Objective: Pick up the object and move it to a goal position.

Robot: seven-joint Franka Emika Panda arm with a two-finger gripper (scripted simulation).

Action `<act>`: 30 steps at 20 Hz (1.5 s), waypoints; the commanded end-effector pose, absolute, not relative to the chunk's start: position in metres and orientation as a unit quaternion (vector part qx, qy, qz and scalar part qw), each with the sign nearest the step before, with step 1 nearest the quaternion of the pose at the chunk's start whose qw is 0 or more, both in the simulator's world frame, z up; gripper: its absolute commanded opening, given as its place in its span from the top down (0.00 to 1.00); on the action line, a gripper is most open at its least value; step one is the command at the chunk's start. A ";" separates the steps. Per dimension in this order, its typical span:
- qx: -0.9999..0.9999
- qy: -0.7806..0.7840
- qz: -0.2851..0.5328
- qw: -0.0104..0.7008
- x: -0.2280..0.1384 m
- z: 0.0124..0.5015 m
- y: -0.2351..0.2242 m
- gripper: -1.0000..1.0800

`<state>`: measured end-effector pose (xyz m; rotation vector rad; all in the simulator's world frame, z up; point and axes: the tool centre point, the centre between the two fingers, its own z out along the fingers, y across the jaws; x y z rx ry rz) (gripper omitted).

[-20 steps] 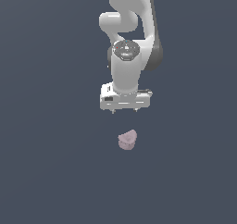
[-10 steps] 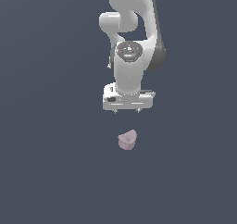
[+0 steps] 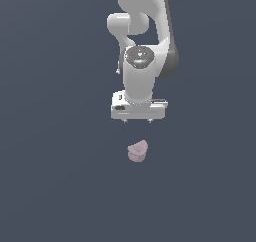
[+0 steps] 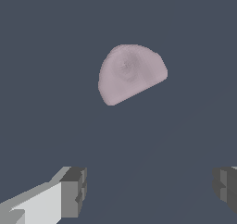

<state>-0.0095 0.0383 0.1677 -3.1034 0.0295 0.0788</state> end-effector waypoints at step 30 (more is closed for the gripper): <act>-0.929 0.371 0.013 0.006 0.050 0.133 0.043 0.04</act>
